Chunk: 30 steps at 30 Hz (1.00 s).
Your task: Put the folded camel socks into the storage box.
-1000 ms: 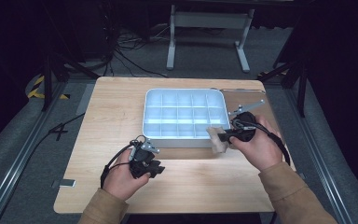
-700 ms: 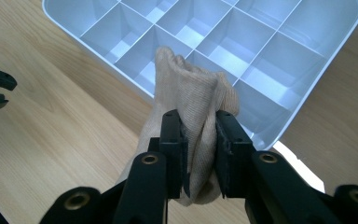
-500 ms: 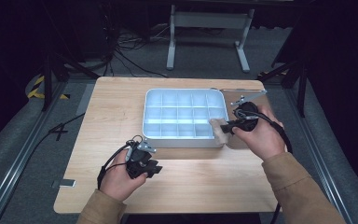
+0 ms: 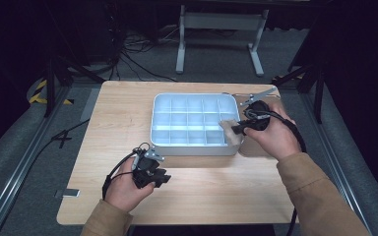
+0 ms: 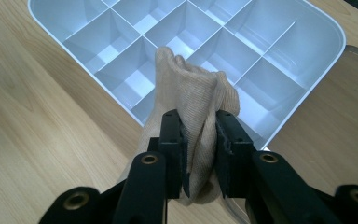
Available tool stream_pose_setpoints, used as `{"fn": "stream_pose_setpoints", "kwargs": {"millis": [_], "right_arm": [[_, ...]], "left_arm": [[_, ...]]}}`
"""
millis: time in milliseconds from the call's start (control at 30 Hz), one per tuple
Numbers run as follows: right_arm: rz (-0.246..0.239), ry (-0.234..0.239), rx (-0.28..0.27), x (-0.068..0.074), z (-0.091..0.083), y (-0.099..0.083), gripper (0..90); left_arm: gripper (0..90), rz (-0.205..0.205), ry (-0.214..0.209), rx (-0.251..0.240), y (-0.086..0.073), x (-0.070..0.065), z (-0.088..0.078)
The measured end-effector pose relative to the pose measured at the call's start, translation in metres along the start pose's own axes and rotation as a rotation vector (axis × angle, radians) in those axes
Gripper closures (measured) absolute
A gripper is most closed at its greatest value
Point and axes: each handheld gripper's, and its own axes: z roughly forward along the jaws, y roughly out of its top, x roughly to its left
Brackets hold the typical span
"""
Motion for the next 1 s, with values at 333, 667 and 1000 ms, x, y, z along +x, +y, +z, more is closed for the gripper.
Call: {"fn": "stream_pose_setpoints", "kwargs": {"millis": [333,667,1000], "right_arm": [[-0.119,0.001,0.025,-0.011,0.009,0.016,74.6],[-0.155,-0.022,0.075,-0.027,0.02,0.018,74.6],[-0.207,-0.015,0.117,-0.028,0.038,0.017,74.6]], "left_arm": [[69.2,-0.035,0.016,-0.01,-0.013,0.004,-0.009],[67.8,-0.084,0.04,-0.03,-0.032,0.007,-0.022],[67.4,-0.099,0.044,-0.033,-0.037,0.007,-0.025]]}}
